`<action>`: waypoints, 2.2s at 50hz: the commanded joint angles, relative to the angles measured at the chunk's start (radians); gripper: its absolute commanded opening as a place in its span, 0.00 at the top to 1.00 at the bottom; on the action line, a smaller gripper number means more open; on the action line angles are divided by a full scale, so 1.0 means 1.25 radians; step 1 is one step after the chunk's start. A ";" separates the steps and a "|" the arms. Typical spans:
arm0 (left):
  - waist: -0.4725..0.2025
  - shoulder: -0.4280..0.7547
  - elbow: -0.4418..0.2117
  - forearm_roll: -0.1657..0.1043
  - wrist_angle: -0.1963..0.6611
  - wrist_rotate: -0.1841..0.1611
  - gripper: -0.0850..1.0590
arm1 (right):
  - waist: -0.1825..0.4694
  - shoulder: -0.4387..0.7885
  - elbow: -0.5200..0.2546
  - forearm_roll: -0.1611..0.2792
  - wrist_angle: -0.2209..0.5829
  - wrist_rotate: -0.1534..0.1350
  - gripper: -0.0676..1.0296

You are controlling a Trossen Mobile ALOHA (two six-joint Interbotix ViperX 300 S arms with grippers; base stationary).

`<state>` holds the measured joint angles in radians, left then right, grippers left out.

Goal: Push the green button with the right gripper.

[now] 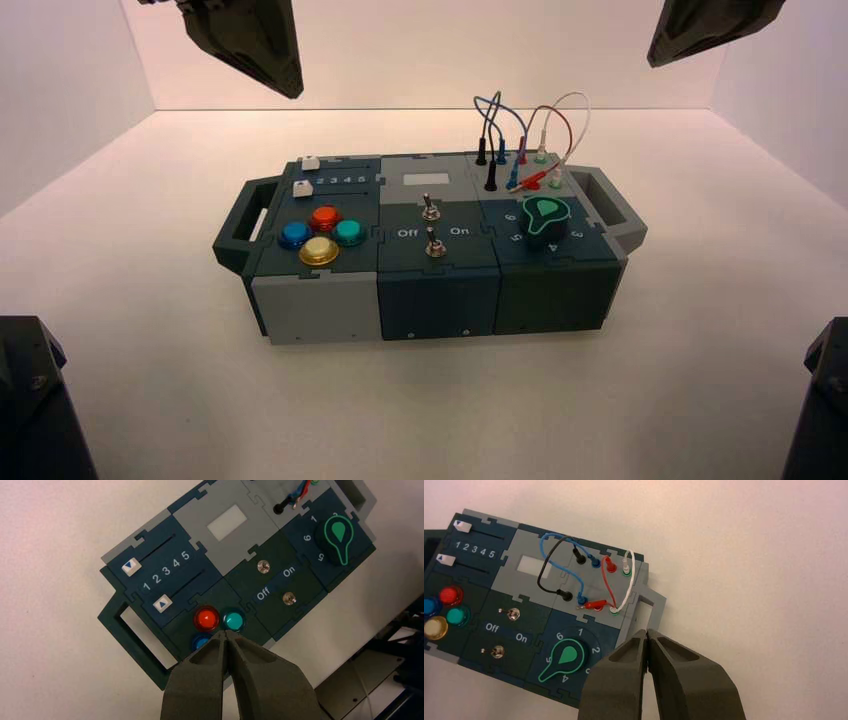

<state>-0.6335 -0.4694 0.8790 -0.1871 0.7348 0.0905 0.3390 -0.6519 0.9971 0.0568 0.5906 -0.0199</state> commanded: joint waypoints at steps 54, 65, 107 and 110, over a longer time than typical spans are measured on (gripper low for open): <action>0.173 -0.121 0.034 0.085 0.006 -0.001 0.95 | 0.357 0.153 -0.123 0.036 0.021 -0.006 0.96; 0.212 -0.124 0.047 0.085 -0.007 -0.007 0.95 | 0.406 0.244 -0.173 0.040 0.027 -0.007 0.96; 0.320 -0.139 0.064 0.085 -0.007 -0.015 0.95 | 0.517 0.590 -0.394 0.052 0.050 -0.011 0.96; 0.320 -0.140 0.065 0.083 -0.007 -0.015 0.95 | 0.517 0.603 -0.403 0.053 0.054 -0.011 0.96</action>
<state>-0.2378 -0.6366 0.9710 -0.0828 0.7302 0.0736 0.9756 0.0966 0.5369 0.1150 0.6565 -0.0307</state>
